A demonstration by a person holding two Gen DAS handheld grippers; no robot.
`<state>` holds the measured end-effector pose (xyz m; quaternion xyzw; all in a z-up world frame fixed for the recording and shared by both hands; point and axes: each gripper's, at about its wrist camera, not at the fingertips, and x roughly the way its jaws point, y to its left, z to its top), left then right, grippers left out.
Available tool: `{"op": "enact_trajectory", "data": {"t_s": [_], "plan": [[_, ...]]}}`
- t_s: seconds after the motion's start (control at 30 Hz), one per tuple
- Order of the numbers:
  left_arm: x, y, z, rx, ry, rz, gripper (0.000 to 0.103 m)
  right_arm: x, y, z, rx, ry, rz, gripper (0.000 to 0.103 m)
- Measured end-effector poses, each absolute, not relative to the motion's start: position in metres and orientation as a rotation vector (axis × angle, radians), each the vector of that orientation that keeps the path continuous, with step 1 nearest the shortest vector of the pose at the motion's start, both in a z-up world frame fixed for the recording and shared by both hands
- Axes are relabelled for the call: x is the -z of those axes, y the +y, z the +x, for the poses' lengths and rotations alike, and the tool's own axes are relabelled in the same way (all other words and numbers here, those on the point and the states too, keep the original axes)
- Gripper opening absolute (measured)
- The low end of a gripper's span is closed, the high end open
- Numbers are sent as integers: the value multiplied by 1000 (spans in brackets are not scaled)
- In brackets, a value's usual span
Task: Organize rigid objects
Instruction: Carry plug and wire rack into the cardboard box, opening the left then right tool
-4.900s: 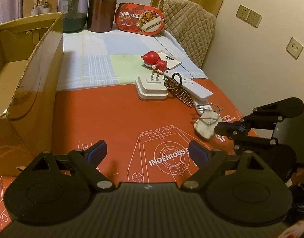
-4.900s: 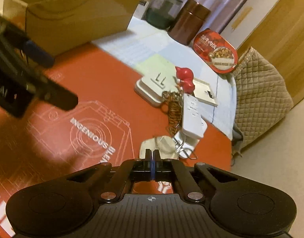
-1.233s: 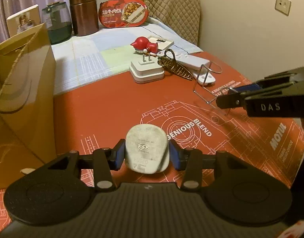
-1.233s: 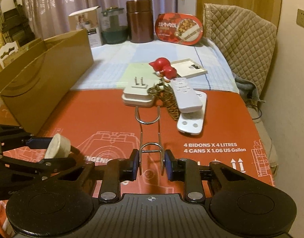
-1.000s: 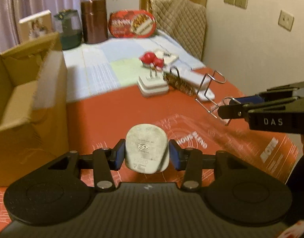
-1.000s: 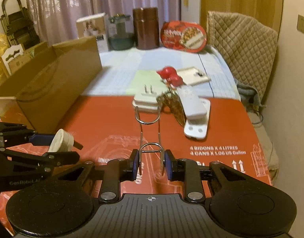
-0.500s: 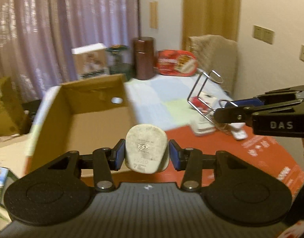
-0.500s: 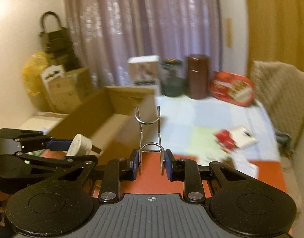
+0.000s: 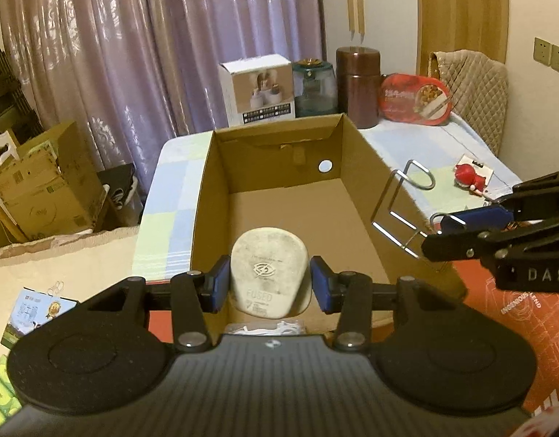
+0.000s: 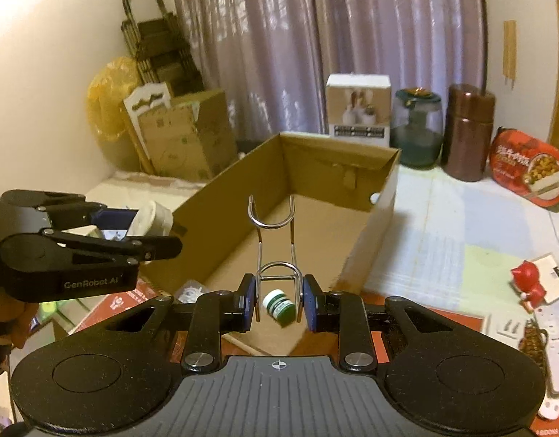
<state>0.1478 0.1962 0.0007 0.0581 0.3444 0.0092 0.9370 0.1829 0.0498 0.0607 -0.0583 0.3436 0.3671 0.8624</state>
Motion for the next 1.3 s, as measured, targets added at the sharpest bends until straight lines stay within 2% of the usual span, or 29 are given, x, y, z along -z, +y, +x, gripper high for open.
{"op": "enact_trajectory", "data": {"t_s": [0.6, 0.7, 1.3], "plan": [[27, 203, 165, -12, 741, 103, 42, -35, 58, 188, -763, 767, -173, 24], [24, 205, 162, -14, 722, 83, 47, -34, 58, 187, -764, 771, -175, 24], [3, 211, 138, -40, 670, 37, 47, -36, 50, 183, -757, 749, -160, 24]]}}
